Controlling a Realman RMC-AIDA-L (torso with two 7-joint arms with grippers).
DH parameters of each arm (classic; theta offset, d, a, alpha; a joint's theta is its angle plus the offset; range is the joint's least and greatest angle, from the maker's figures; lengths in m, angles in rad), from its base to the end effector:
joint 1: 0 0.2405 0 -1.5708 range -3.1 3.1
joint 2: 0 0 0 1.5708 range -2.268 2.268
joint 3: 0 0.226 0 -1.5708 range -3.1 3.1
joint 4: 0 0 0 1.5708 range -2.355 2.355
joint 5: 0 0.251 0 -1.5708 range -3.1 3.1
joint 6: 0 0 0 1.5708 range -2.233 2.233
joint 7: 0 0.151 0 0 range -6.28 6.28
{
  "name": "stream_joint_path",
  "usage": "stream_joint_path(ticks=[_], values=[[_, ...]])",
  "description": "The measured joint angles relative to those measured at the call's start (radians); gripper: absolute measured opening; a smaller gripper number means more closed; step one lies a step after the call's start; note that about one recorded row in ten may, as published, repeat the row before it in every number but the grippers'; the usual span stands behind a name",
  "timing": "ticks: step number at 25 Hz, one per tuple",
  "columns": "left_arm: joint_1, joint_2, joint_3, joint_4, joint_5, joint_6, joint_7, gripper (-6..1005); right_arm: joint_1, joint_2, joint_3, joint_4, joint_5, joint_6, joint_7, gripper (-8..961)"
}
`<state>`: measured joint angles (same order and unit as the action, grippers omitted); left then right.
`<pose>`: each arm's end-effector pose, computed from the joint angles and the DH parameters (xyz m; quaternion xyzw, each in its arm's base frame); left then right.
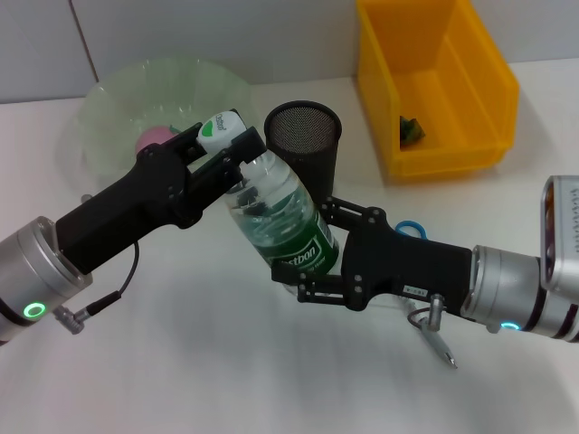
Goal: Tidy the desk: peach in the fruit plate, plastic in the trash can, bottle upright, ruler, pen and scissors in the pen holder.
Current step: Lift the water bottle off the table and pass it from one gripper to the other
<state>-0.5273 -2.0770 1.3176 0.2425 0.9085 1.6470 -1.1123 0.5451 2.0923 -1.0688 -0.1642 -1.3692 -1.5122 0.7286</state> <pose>-0.2103 0.3220 -0.0393 -0.8164 -0.2227 -0.5223 0.1056 0.2439 0.3051 -0.0795 -0.9077 0.1041 0.3724 0.1627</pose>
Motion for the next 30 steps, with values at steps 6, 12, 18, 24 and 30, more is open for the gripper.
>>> stream_joint_path(ticks=[6,12,18,24,30], values=[[0.003,0.001,0.000,0.000,-0.003,0.002,0.007,433,-0.008,0.000,0.000,0.000,0.000,-0.017,0.025,825],[0.001,0.002,0.006,0.000,0.002,0.000,0.010,434,-0.008,0.000,-0.008,-0.004,-0.003,-0.021,0.039,825],[0.003,0.003,0.006,0.000,0.004,0.001,0.014,433,-0.026,-0.004,0.000,-0.020,-0.001,-0.023,0.052,825],[0.007,0.005,0.006,0.000,0.005,0.001,0.022,433,-0.060,-0.008,-0.010,-0.058,-0.006,-0.064,0.053,825],[0.007,0.005,0.004,0.000,0.006,0.001,0.024,433,-0.081,-0.011,-0.010,-0.068,-0.009,-0.087,0.056,825]])
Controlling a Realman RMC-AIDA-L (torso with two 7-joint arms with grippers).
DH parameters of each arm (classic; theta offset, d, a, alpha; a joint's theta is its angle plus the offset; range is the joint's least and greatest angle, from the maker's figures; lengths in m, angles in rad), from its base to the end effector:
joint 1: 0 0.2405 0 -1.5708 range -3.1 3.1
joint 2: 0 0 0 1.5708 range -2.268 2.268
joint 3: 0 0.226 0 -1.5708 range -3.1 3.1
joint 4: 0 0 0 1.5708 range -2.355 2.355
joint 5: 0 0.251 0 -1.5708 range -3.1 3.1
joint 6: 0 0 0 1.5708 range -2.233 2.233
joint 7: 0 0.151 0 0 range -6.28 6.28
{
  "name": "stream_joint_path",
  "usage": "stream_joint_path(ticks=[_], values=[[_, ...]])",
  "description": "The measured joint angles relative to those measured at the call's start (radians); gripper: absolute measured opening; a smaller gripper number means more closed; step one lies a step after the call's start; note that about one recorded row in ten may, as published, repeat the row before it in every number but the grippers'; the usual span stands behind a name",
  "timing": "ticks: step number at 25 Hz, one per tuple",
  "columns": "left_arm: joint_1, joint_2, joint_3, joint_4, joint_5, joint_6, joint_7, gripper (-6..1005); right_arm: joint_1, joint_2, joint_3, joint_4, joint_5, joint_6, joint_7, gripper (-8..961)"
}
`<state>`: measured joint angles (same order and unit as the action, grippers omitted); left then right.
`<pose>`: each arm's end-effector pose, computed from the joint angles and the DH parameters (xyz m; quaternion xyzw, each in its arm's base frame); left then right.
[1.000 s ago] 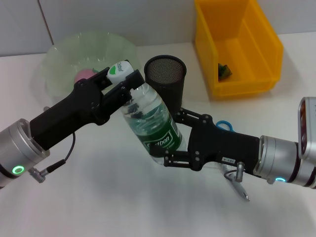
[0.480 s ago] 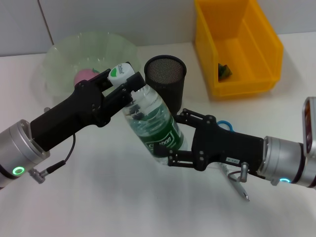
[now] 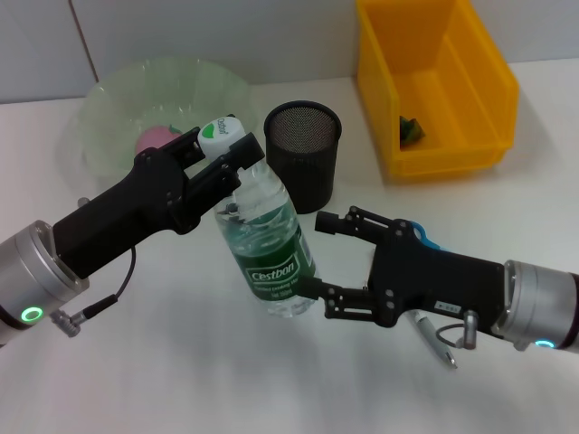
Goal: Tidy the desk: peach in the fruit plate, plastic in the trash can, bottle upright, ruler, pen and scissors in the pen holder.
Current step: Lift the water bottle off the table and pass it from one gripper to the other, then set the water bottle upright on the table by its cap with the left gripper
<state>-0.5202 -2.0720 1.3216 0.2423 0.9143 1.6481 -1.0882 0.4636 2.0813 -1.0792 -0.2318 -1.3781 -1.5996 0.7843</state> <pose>-0.2137 0.3200 -0.0388 -0.8214 -0.2144 -0.5166 0.1116 0.2542 0.2889 -0.0630 -0.8999 0.1136 0.3939 0.1489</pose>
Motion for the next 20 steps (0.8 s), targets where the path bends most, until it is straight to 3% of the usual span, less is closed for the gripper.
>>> stream_joint_path(ticks=[3,9,14,20], values=[[0.000,0.000,0.000,0.000,0.000,-0.003,0.013,434,-0.023,-0.001,0.000,-0.018,-0.012,-0.008,0.002,825],[0.006,0.001,-0.009,-0.005,-0.002,-0.019,0.080,434,-0.142,-0.001,0.011,-0.122,-0.024,-0.013,0.025,825],[0.030,0.003,-0.031,0.001,-0.005,-0.037,0.223,434,-0.202,-0.001,0.044,-0.153,-0.021,-0.016,0.025,825],[0.052,0.001,-0.062,0.000,-0.007,-0.066,0.382,433,-0.222,-0.001,0.072,-0.152,-0.024,-0.013,0.026,825]])
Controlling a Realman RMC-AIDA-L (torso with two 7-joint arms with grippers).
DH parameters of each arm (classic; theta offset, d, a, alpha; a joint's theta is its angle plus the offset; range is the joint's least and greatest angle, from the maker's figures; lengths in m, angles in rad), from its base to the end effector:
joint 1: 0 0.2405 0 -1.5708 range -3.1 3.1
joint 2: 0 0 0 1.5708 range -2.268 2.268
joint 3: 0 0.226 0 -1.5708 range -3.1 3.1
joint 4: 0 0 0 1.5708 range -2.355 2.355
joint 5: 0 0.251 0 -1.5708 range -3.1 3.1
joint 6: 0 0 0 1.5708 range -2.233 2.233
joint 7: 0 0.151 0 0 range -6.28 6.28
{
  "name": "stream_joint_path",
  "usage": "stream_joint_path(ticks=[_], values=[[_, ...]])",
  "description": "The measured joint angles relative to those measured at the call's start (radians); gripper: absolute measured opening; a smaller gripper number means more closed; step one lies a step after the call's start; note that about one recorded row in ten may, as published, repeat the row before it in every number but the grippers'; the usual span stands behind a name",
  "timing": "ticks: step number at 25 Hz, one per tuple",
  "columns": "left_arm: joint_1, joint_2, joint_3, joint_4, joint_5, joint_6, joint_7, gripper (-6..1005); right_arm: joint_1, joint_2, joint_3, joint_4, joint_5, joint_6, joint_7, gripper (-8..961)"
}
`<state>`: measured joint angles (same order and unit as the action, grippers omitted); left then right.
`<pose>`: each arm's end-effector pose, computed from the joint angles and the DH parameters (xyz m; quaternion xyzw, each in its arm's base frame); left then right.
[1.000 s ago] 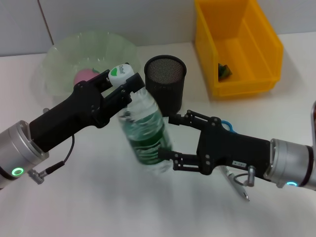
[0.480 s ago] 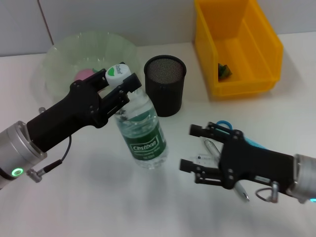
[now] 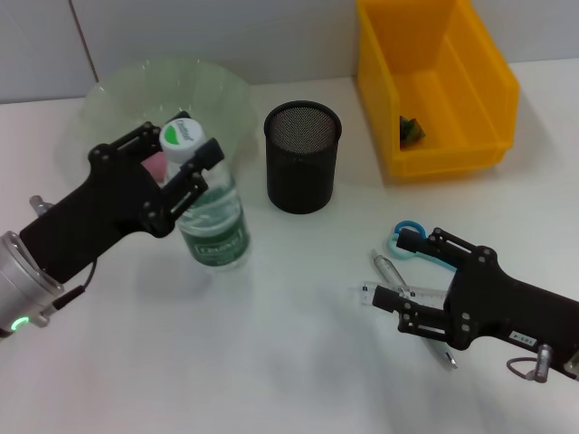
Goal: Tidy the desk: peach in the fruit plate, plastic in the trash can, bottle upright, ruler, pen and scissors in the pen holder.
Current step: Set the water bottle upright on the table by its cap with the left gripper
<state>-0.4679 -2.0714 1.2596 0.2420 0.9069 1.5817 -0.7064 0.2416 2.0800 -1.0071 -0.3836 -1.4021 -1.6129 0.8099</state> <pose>-0.2394 0.3218 -0.0325 -0.8375 -0.0978 -0.4677 0.2653 0.3032 0.2567 -0.0317 -0.8845 0.1536 0.3780 0.2261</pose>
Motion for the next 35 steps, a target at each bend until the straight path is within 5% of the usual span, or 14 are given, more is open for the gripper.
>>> stream_joint_path(ticks=[21,35], values=[[-0.032,-0.007,-0.026,-0.008,-0.066,-0.229,0.125,434,0.016,0.000,-0.009,0.016,-0.004,0.038,0.000,824],[-0.034,-0.007,-0.025,-0.010,-0.075,-0.269,0.143,433,0.024,0.001,-0.010,0.034,-0.005,0.042,0.000,824]])
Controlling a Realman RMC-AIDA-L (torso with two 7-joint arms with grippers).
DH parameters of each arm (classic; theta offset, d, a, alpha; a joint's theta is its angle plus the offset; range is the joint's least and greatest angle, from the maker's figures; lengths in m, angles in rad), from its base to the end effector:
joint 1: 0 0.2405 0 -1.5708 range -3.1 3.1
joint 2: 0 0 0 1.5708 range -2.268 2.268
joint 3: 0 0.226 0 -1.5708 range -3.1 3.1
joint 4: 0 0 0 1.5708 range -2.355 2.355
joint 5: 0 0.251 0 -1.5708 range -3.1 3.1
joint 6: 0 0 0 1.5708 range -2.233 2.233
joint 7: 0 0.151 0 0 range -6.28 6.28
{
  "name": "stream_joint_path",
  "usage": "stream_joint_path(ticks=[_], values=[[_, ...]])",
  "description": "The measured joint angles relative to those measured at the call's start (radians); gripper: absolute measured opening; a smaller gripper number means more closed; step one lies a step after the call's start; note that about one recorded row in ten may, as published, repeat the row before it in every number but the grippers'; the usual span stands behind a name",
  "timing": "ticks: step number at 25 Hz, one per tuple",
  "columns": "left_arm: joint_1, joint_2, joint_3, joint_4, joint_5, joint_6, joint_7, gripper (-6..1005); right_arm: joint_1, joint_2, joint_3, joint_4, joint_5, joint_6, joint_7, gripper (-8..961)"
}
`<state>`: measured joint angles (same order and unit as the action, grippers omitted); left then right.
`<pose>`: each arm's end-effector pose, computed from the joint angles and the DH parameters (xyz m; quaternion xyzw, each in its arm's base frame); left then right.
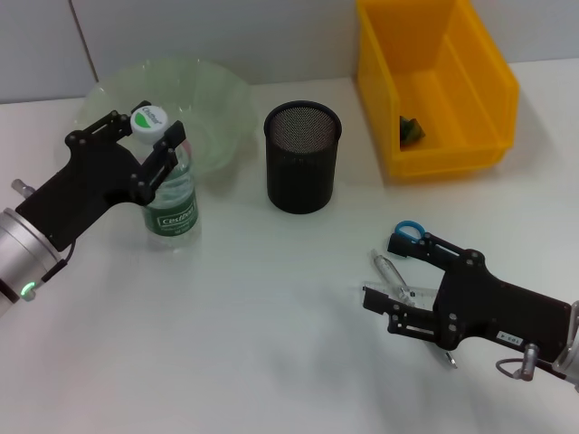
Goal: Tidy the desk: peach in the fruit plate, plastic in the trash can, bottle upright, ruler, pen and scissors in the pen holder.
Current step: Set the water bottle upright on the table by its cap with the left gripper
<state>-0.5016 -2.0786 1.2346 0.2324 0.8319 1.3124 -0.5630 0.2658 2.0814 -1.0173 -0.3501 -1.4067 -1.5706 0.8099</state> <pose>-0.2603 0.3582 -0.0376 -0.8407 -0.1106 -0.3722 0.3775 0.3040 0.2602 -0.0415 -0.8885 0.1669 0.3654 0.2219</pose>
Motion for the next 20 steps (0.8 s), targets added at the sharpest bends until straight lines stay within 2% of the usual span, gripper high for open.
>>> stream_joint_path(ticks=[20], values=[[-0.001,-0.002,-0.001,-0.014,-0.013,-0.020,0.003,455,0.006,-0.001,0.000,0.003,0.000,0.000,0.000,824]])
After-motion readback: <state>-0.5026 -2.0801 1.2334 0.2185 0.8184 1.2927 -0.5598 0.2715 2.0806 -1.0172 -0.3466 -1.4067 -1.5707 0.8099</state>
